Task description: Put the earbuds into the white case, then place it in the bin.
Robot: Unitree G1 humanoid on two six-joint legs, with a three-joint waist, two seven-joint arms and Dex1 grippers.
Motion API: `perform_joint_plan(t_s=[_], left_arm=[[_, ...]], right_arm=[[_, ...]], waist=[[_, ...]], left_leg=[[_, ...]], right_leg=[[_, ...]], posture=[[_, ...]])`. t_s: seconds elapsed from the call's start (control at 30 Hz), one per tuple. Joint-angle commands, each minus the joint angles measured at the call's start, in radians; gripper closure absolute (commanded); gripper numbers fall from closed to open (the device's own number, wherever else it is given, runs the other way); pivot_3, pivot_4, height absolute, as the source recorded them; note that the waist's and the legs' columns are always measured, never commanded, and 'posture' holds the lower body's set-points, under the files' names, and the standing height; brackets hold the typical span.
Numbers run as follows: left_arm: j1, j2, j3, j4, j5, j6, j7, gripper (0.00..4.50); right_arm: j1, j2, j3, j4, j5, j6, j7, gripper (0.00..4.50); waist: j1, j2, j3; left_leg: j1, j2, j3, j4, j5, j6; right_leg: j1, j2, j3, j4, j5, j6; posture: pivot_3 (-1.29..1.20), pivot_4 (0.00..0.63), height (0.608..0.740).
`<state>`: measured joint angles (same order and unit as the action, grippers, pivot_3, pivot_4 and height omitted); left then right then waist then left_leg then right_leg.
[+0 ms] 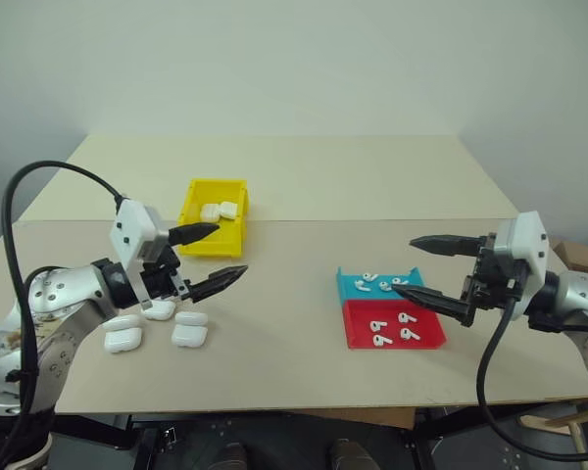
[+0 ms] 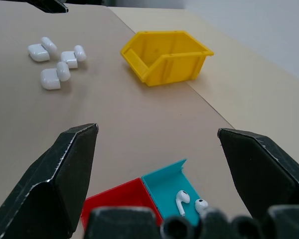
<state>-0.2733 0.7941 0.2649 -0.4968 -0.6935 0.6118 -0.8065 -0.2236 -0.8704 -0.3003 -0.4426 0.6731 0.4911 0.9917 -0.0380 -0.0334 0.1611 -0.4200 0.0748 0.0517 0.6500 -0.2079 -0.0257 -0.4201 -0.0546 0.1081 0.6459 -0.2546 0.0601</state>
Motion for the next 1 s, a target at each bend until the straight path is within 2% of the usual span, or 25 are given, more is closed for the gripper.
perform_joint_plan(t_s=[0.03, 0.37, 0.6, 0.77, 1.0], left_arm=[[-0.004, 0.019, 0.018, -0.015, -0.017, -0.013, -0.023, 0.00], [0.040, 0.104, 0.051, -0.029, -0.034, 0.034, -0.057, 0.00], [0.047, 0.165, 0.082, 0.019, -0.025, 0.033, -0.116, 0.00], [0.077, 0.232, 0.096, 0.057, -0.026, 0.027, -0.218, 0.00], [0.157, 0.280, 0.196, 0.085, -0.007, 0.042, -0.251, 0.00]], right_arm=[[-0.025, -0.015, -0.022, -0.018, 0.009, -0.022, 0.005, 0.03], [-0.042, -0.016, -0.018, 0.004, 0.012, -0.007, 0.010, 0.03], [-0.073, -0.095, -0.002, 0.042, 0.028, 0.016, 0.100, 0.03], [-0.078, -0.124, -0.016, 0.057, 0.028, 0.020, 0.116, 0.03], [-0.041, -0.156, -0.047, 0.027, 0.066, 0.068, 0.145, 0.03]], waist=[[0.000, 0.000, 0.000], [-0.001, 0.000, 0.000], [-0.001, 0.000, 0.000], [-0.002, 0.000, 0.000], [-0.002, 0.000, 0.000]], left_leg=[[0.000, 0.000, 0.000, 0.000, 0.000, 0.000], [0.000, 0.000, 0.000, 0.000, 0.000, 0.000], [0.000, 0.000, 0.000, 0.000, 0.000, 0.000], [0.000, 0.000, 0.000, 0.000, 0.000, 0.000], [0.000, 0.000, 0.000, 0.000, 0.000, 0.000]], right_leg=[[0.000, 0.000, 0.000, 0.000, 0.000, 0.000], [0.000, 0.000, 0.000, 0.000, 0.000, 0.000], [0.000, 0.000, 0.000, 0.000, 0.000, 0.000], [-0.001, 0.000, 0.000, 0.000, 0.000, 0.000], [-0.001, 0.000, -0.001, 0.000, -0.001, -0.001]], posture=[[0.00, 0.150, 0.740], [0.00, 0.150, 0.740], [0.00, 0.150, 0.740], [0.00, 0.150, 0.740], [0.00, 0.150, 0.740]])
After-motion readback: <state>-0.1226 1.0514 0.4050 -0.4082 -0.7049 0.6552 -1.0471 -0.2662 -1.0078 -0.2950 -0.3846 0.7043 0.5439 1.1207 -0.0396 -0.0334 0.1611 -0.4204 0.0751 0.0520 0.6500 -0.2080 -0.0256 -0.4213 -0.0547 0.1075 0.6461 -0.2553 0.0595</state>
